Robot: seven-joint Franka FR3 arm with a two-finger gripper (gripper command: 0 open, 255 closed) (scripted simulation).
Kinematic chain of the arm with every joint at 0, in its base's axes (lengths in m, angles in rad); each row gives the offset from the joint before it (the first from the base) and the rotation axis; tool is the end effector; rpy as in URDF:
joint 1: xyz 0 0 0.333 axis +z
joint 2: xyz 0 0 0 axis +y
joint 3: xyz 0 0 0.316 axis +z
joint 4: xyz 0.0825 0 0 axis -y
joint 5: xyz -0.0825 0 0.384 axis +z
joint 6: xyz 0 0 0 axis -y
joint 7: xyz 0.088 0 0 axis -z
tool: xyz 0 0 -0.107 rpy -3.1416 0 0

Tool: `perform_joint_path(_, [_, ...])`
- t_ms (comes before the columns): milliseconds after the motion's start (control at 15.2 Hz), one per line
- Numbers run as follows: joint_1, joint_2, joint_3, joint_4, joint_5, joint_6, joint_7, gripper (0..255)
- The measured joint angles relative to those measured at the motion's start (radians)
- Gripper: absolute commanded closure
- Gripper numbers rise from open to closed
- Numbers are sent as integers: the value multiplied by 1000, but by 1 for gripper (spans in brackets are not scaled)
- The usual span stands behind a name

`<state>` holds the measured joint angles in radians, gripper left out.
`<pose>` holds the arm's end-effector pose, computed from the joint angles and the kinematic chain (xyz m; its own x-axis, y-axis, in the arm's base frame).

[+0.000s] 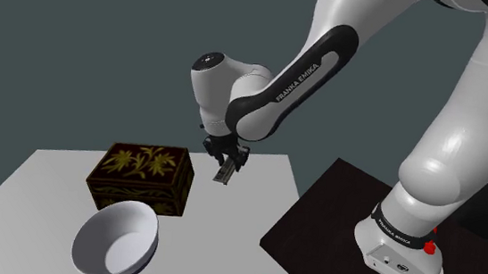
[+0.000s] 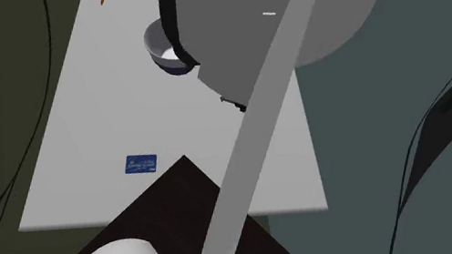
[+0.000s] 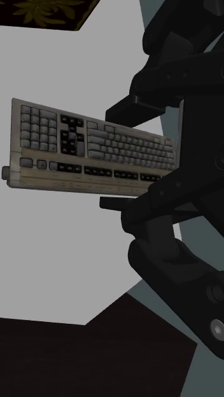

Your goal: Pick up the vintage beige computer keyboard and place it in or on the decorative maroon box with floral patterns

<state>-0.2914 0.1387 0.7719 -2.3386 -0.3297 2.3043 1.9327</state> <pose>0.4440 0.2267 0.2822 0.3514 -0.9229 0.1575 -0.9359 -0.3419 0.0850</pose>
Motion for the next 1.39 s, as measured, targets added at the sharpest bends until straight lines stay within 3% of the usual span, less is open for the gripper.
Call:
perform_joint_path(858, [-18, -156, 23, 54, 169, -143, -137, 255])
perform_joint_path(1122, [6, -27, 35, 198, 75, -213, -57, 255])
perform_joint_path(1386, [88, 161, 17, 401, -51, -303, 40, 255])
